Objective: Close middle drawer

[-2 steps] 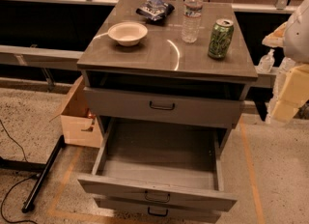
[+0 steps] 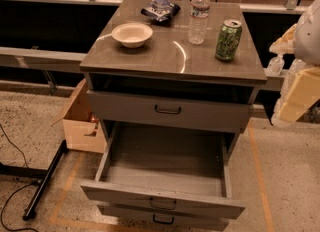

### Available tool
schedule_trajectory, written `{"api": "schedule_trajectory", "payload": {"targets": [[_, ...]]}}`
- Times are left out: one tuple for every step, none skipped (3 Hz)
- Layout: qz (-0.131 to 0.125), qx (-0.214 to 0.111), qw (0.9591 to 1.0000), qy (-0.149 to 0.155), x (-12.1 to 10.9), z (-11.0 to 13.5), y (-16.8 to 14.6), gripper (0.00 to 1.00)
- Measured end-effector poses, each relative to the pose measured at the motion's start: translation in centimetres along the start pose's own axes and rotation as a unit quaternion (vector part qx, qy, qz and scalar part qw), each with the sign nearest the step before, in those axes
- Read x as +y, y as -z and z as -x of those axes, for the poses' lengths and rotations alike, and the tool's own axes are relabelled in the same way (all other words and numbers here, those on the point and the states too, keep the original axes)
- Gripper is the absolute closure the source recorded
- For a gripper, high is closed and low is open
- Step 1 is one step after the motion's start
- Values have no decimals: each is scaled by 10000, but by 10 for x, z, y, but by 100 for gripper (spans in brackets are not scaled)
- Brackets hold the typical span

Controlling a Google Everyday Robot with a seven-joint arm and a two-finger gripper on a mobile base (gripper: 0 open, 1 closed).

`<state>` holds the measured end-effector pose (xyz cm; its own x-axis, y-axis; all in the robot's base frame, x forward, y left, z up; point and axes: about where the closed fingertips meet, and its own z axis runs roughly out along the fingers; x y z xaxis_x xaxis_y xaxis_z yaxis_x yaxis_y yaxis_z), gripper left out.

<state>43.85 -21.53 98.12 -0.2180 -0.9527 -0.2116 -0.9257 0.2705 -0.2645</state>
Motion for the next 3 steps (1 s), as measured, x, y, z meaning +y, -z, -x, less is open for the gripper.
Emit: {"api": "schedule_trajectory", "payload": {"targets": [[-102,-113,9999,46,3,0,1,39],[-84,-377,9992,133,16,-1,-23,62],[-13,-659,9975,235,35,1,-68,85]]}}
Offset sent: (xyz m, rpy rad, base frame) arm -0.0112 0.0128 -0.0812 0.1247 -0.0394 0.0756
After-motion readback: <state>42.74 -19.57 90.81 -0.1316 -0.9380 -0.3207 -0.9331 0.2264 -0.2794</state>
